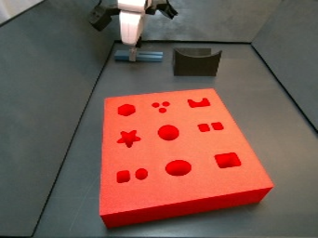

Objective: Pick up the double-square object. Move up. Place the double-square object on the fixture. Regrasp the double-square object. Move to above the board. Insert the double-square object.
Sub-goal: Pick up the double-square object.

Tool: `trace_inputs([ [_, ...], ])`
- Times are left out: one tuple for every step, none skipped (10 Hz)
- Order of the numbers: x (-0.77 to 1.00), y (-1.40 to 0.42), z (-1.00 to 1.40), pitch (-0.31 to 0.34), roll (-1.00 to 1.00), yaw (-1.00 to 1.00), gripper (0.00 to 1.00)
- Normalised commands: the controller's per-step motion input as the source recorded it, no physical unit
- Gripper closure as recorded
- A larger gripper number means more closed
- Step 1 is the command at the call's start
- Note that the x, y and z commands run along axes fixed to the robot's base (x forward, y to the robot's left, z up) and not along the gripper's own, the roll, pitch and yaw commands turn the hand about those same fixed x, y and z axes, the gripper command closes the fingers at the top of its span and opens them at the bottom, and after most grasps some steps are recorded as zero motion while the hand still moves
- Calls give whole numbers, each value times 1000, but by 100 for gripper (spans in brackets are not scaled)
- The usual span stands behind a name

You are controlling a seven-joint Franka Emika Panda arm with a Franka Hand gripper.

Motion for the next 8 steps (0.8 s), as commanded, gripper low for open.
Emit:
trace_inputs([
  [0, 0, -526, -50, -294, -71, 0],
  [249, 0, -523, 0, -289, -100, 0],
  [269, 0, -466, 13, -250, -171, 0],
  [143, 69, -414, 0, -200, -151, 0],
  [137, 71, -437, 0, -247, -134, 0],
  [57, 77, -506, 0, -289, -131, 0],
  [0, 71, -326, -10, -250, -80, 0],
  [0, 80, -60, -36, -151, 0, 0],
])
